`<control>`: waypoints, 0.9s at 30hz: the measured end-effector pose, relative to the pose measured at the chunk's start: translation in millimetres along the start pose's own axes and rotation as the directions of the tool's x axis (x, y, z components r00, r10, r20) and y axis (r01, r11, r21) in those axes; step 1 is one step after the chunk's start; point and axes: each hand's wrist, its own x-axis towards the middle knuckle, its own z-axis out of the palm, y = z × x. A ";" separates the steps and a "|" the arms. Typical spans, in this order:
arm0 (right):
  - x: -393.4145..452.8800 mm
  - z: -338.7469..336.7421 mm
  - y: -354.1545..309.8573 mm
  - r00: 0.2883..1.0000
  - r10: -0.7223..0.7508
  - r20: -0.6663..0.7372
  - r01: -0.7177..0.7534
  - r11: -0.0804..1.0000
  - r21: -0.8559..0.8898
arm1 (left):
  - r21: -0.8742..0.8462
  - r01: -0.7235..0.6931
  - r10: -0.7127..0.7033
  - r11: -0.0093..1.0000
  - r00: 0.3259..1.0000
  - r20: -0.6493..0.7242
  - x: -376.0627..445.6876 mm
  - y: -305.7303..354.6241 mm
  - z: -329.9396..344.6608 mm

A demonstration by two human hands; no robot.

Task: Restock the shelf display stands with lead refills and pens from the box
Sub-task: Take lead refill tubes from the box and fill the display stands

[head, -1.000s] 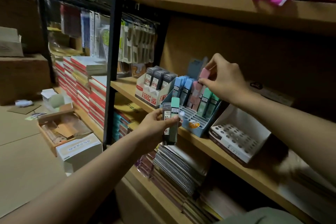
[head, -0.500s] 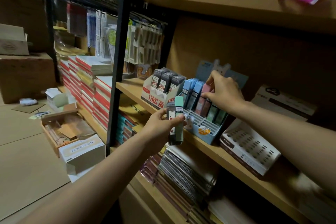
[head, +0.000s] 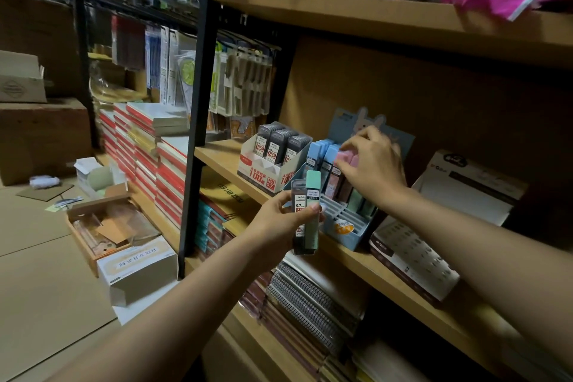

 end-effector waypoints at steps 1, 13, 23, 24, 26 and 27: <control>-4.0 -4.2 -3.0 1.000 -0.019 -0.010 0.020 0.996 0.085 | 0.003 -0.002 0.002 1.000 1.000 0.001 -0.5 0.3 0.6; -30.0 -58.3 -0.4 0.915 0.132 0.381 -0.370 0.654 0.660 | -0.122 0.033 -0.029 0.992 0.999 0.035 -10.5 10.0 20.1; -38.9 -58.6 38.7 0.996 0.066 -0.054 -0.044 0.941 0.337 | 0.007 0.047 -0.047 0.999 0.999 -0.021 -12.7 3.9 8.0; -38.6 -55.4 38.4 0.995 0.070 -0.072 -0.042 0.942 0.332 | 0.018 0.033 -0.032 0.999 0.999 -0.030 -12.1 1.9 7.7; -36.2 -52.2 38.1 0.993 0.081 -0.091 -0.047 0.944 0.326 | 0.005 0.019 -0.019 1.000 0.999 -0.041 -11.9 0.5 7.6; -34.7 -51.4 38.2 0.992 0.085 -0.092 -0.051 0.944 0.326 | -0.011 0.021 -0.022 1.000 0.999 -0.039 -12.1 0.8 7.6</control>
